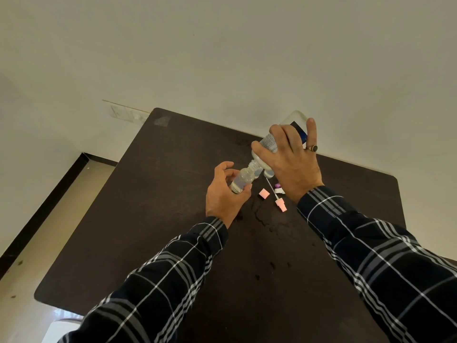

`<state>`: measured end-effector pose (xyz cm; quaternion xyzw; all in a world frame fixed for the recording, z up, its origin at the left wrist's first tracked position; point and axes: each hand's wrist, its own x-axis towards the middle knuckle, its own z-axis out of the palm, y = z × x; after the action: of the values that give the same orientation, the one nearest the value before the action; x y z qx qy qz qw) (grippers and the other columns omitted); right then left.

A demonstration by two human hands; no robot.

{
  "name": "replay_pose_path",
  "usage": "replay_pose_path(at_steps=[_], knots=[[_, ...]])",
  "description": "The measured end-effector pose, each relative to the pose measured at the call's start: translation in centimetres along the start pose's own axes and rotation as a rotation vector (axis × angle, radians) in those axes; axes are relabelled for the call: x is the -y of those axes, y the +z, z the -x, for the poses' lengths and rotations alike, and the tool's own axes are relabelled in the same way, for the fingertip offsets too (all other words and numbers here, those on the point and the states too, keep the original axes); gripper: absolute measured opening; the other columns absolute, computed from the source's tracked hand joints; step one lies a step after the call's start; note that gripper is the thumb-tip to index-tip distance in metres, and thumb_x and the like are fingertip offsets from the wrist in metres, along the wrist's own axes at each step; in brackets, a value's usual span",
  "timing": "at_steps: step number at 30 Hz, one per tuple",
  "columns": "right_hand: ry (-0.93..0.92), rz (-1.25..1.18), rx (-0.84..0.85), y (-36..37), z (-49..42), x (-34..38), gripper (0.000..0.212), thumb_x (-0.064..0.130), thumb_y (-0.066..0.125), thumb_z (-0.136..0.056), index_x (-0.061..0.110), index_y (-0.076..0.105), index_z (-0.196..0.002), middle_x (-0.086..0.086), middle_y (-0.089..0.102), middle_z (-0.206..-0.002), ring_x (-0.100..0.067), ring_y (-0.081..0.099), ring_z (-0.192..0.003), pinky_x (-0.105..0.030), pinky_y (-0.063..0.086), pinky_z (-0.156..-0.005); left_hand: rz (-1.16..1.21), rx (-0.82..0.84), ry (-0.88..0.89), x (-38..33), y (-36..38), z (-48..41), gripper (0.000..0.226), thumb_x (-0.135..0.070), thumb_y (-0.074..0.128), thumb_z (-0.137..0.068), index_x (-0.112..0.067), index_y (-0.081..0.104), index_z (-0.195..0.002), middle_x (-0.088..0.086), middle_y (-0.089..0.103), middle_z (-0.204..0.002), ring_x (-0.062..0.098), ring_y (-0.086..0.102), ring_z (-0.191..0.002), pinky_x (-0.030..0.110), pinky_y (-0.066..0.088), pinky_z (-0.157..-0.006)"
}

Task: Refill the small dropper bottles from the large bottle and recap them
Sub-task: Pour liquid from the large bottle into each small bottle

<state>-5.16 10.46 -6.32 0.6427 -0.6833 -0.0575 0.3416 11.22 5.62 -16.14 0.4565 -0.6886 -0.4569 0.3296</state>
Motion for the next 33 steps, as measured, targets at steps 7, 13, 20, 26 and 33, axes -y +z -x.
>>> replay_pose_path(at_steps=[7, 13, 20, 26, 33], knots=[[-0.003, 0.017, -0.022, 0.04, 0.02, -0.15, 0.068, 0.01, 0.079, -0.074, 0.032, 0.046, -0.13, -0.013, 0.046, -0.131, -0.034, 0.037, -0.126, -0.071, 0.012, -0.115, 0.027, -0.005, -0.009, -0.07, -0.01, 0.06, 0.07, -0.033, 0.081, -0.075, -0.032, 0.04, -0.131, -0.021, 0.061, -0.103, -0.005, 0.06, -0.1, 0.028, 0.057, -0.084], [0.003, 0.008, -0.004, 0.06, 0.14, -0.26, 0.072, 0.01, 0.081, -0.072, 0.031, 0.046, -0.131, -0.014, 0.043, -0.132, -0.035, 0.036, -0.127, -0.07, 0.008, -0.115, 0.035, -0.019, -0.005, 0.02, -0.05, -0.13, 0.07, -0.035, 0.081, -0.075, -0.031, 0.04, -0.132, -0.017, 0.062, -0.106, 0.001, 0.062, -0.101, 0.03, 0.057, -0.084], [0.059, -0.018, 0.018, -0.19, 0.37, 0.11, 0.073, 0.011, 0.081, -0.069, 0.032, 0.047, -0.13, -0.013, 0.041, -0.133, -0.035, 0.037, -0.126, -0.07, 0.009, -0.115, 0.041, -0.019, -0.015, 0.29, 0.07, -0.08, 0.069, -0.039, 0.079, -0.073, -0.036, 0.04, -0.13, -0.021, 0.062, -0.104, -0.004, 0.06, -0.101, 0.029, 0.057, -0.083], [0.1, -0.05, 0.046, -0.2, 0.36, 0.64, 0.073, 0.014, 0.083, -0.069, 0.034, 0.047, -0.13, -0.012, 0.042, -0.133, -0.035, 0.038, -0.126, -0.07, 0.014, -0.113, 0.044, -0.016, -0.009, 0.25, 0.33, -0.02, 0.07, -0.035, 0.081, -0.073, -0.034, 0.04, -0.13, -0.018, 0.063, -0.106, -0.002, 0.061, -0.102, 0.03, 0.058, -0.083], [0.071, -0.018, -0.017, 0.14, 0.31, 0.37, 0.071, 0.014, 0.081, -0.07, 0.032, 0.047, -0.129, -0.011, 0.038, -0.133, -0.034, 0.038, -0.126, -0.069, 0.009, -0.115, 0.052, -0.02, -0.003, 0.0, 0.35, 0.12, 0.068, -0.033, 0.081, -0.075, -0.033, 0.041, -0.13, -0.018, 0.062, -0.105, -0.005, 0.059, -0.101, 0.029, 0.058, -0.082]])
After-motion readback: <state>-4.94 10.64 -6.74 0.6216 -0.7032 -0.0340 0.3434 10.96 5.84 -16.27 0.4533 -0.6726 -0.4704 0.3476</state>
